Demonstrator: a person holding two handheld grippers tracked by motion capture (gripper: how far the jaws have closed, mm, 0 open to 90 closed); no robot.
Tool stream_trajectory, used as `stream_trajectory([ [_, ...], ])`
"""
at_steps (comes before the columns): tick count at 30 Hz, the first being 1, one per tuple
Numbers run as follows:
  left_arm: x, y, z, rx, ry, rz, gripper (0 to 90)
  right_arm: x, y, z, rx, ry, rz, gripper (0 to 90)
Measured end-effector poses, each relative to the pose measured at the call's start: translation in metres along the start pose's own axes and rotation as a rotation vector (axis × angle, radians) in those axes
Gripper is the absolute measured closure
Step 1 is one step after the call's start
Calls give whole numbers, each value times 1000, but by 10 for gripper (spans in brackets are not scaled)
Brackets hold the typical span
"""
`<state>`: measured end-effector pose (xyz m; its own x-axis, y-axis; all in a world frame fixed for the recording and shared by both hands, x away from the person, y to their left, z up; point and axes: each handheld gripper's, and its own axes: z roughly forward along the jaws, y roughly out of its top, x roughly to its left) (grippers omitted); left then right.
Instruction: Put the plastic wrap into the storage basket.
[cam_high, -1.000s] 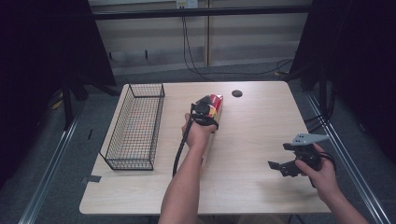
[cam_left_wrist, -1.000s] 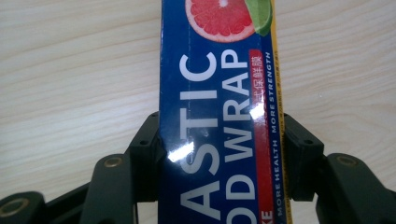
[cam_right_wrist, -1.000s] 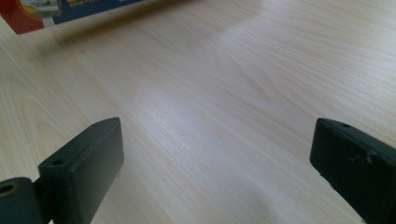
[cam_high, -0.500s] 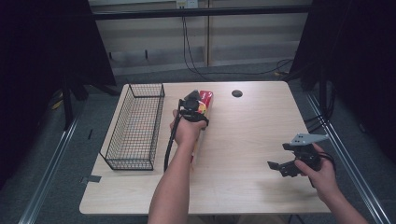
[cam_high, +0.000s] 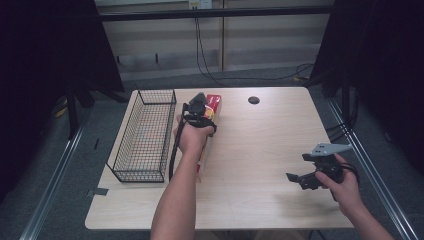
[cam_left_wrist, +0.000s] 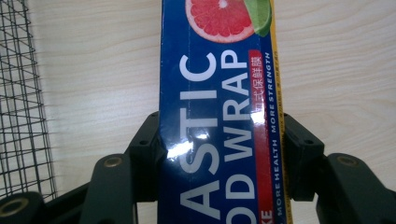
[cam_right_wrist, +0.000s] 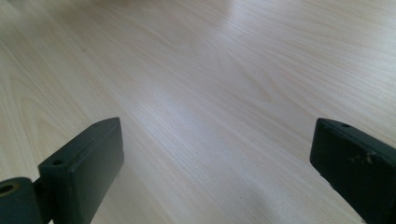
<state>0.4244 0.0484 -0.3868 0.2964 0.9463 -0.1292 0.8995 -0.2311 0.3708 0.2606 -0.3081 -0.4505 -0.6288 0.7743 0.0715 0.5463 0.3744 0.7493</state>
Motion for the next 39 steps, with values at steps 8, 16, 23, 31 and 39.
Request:
stream_trajectory([
  [8, 7, -1, -8, -2, 9, -23, 435, 0, 0, 1, 3, 0, 1, 26],
  [16, 15, -3, -15, 3, 8, -27, 436, 1, 0, 1, 7, 3, 0, 26],
  [23, 19, -4, -18, -2, 12, -41, 436, 2, 0, 2, 9, -4, -5, 25],
  [31, 24, -3, -25, -3, 15, -54, 436, 2, 1, 2, 9, -3, -9, 25],
  [39, 30, -2, -33, -1, 19, -56, 436, 2, 1, 2, 8, 0, -5, 26],
])
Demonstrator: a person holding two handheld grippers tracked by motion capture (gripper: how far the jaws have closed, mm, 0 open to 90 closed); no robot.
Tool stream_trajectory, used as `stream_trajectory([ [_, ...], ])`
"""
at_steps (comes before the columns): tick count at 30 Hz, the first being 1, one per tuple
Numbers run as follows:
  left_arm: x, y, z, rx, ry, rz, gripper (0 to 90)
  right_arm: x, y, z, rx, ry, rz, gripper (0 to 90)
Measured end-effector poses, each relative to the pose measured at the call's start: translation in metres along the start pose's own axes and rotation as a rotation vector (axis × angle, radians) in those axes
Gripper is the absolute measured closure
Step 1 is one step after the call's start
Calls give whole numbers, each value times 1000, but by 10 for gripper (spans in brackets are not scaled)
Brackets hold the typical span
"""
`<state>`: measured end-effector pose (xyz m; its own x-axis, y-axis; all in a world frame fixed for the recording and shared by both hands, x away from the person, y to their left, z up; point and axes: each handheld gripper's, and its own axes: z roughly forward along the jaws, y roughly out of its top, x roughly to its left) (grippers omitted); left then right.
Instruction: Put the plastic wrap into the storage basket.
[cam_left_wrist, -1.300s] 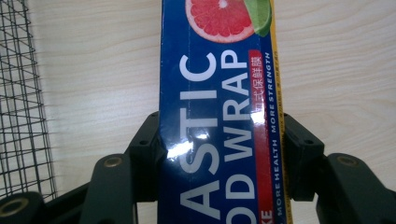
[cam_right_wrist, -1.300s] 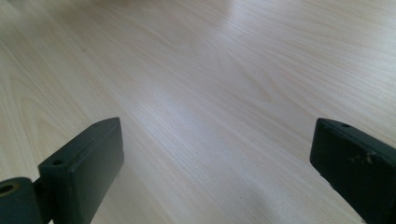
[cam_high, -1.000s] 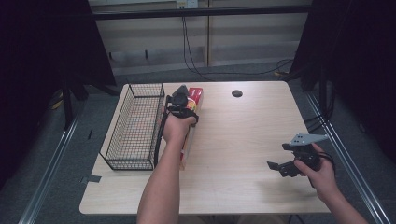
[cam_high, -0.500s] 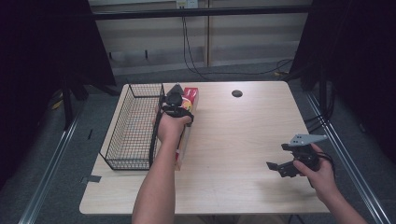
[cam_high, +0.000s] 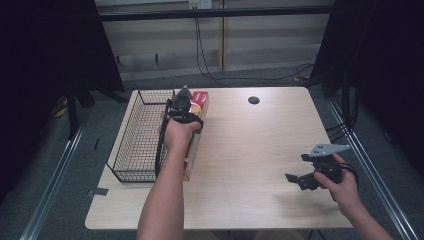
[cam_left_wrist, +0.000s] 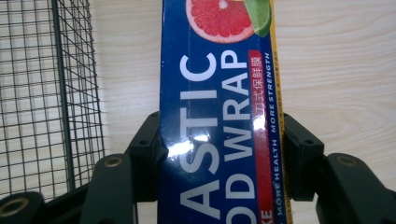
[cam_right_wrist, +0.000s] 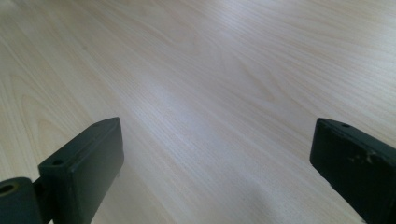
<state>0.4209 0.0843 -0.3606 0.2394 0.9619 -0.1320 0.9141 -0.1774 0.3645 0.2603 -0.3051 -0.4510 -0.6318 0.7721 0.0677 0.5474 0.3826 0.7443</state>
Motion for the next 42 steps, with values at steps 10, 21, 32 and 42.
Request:
stream_trajectory([
  [10, 8, 1, -11, -1, 7, -18, 436, 0, 0, -1, 0, 4, -1, 26],
  [21, 16, 0, -19, -14, 6, -35, 436, 0, 0, 0, 0, 1, -5, 26],
  [32, 25, -1, -31, -16, 12, -38, 437, 3, 0, 2, 5, 0, -6, 26],
  [42, 33, -3, -37, -21, 19, -49, 436, 3, 1, 2, 4, 2, -13, 26],
])
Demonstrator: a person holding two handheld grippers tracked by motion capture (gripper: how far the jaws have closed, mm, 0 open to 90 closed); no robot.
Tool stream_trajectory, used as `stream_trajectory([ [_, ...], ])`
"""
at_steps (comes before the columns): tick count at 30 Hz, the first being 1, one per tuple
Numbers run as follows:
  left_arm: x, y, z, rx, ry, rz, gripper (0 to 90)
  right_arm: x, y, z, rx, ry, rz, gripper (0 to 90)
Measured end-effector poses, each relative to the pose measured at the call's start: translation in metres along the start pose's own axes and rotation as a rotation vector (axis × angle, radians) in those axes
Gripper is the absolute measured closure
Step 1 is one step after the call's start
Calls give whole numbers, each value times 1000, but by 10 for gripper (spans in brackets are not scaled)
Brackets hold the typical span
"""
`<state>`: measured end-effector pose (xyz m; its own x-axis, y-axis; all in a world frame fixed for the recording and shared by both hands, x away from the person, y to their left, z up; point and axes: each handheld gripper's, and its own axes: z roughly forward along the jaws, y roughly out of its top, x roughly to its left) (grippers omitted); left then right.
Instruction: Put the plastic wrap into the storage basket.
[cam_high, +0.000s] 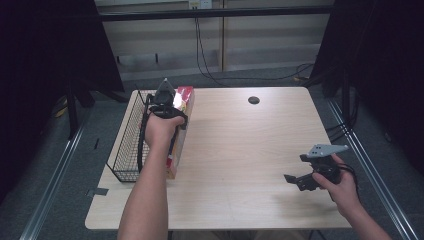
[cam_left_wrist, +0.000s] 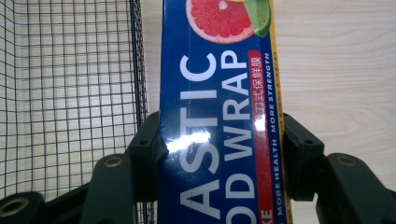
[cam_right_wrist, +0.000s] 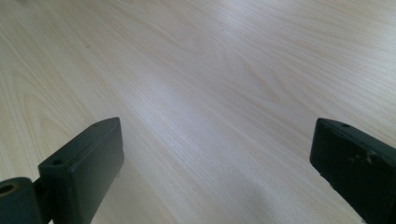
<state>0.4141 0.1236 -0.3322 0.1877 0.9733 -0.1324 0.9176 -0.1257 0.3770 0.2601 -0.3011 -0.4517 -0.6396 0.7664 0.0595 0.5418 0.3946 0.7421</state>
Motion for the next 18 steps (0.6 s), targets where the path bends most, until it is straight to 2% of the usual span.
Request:
stream_trajectory([
  [18, 15, -2, -9, -8, 10, -24, 436, 0, 0, 0, -9, 8, 9, 25],
])
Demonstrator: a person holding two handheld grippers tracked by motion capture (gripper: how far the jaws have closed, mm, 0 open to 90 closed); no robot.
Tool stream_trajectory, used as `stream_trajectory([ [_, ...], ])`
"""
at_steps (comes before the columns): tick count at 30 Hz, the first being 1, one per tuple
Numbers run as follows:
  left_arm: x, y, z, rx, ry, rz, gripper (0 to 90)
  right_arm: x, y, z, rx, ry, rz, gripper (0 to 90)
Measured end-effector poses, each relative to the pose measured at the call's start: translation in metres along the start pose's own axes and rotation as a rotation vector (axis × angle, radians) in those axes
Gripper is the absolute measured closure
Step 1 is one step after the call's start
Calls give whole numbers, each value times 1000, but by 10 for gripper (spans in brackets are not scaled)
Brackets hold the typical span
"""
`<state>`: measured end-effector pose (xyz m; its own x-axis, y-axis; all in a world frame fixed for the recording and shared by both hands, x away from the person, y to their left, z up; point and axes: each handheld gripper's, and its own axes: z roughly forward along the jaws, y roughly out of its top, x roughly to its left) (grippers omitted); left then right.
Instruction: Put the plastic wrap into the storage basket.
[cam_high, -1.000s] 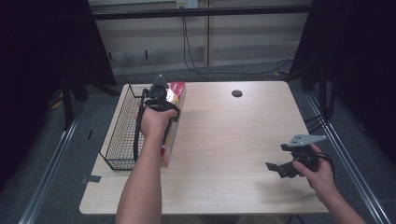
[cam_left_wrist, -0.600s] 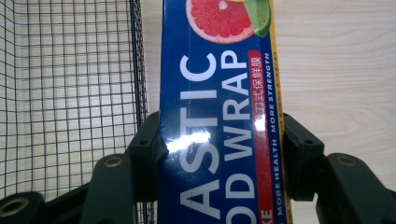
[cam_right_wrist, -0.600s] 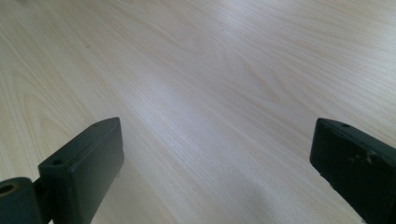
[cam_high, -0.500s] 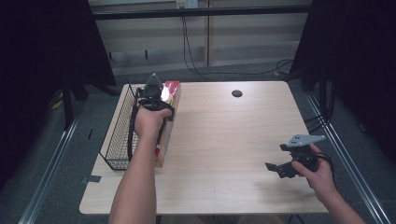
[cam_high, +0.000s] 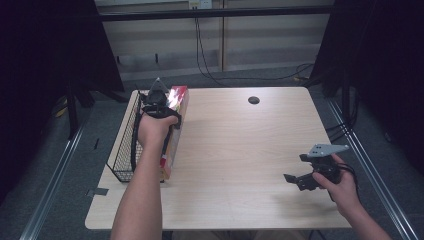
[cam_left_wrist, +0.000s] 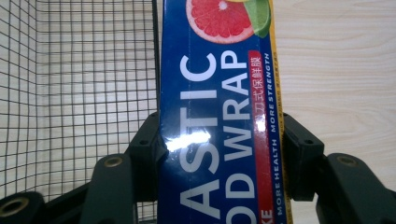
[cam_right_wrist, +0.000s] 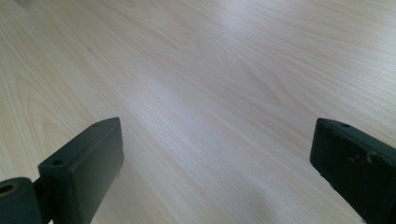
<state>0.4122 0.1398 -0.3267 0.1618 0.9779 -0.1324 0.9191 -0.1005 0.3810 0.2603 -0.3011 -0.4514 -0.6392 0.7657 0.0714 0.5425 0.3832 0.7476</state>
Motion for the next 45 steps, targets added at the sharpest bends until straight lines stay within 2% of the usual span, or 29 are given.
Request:
stream_trajectory([
  [16, 21, -5, -3, 3, 17, -34, 436, 0, 0, 1, -2, 5, 5, 25],
  [27, 30, -7, -4, -2, 20, -52, 436, 1, 0, 3, 5, 8, 4, 25],
  [28, 31, -8, -4, -4, 20, -64, 436, 1, 0, 3, 4, 5, 4, 25],
  [45, 47, -12, -3, 7, 33, -74, 436, 1, 0, 3, 4, 12, 7, 25],
])
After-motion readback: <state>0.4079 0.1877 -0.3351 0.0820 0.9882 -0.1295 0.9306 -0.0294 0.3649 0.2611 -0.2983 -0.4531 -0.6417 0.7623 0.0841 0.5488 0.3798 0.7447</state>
